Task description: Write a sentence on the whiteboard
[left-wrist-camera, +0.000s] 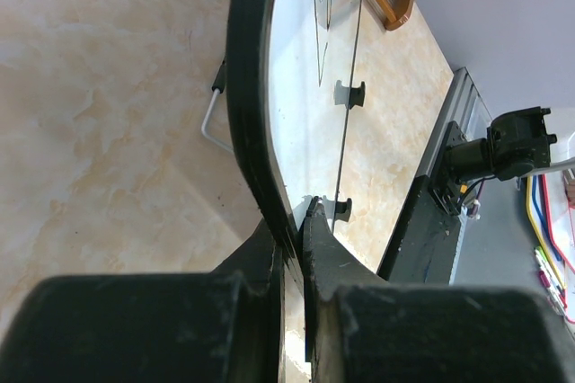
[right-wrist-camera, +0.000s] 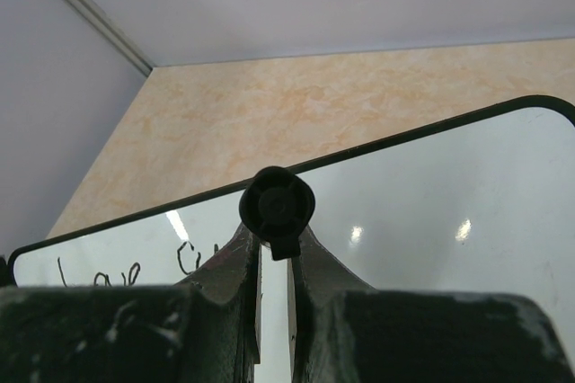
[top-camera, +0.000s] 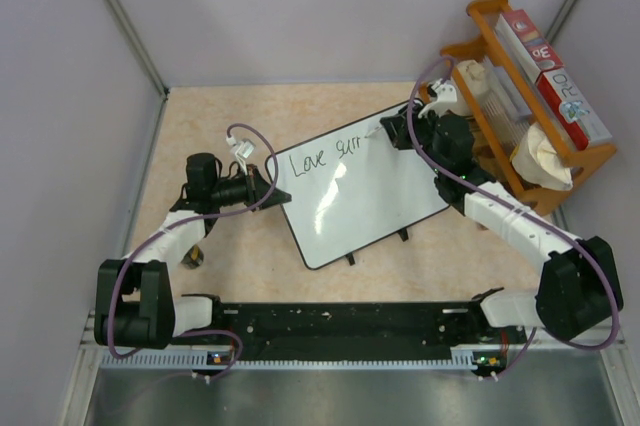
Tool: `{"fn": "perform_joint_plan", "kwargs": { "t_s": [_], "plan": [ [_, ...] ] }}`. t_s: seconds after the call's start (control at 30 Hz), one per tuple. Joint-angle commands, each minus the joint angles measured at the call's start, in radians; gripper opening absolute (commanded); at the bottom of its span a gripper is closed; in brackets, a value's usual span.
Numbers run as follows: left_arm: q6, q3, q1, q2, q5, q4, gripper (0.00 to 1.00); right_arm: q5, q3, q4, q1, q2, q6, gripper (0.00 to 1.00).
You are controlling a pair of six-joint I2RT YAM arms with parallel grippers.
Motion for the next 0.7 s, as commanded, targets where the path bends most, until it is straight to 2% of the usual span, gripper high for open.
{"fn": "perform_joint_plan", "kwargs": {
  "t_s": [0.0,0.67],
  "plan": [
    [0.233,-0.018,-0.025,0.004,-0.12,-0.014,0.0,-0.008,0.041,0.054,-0.012,0.016,0.012,0.0],
    [0.236,-0.017,-0.025,0.007,-0.123,-0.014,0.0,-0.052,-0.039,0.01,-0.013,0.007,0.009,0.0]
  ]
}}
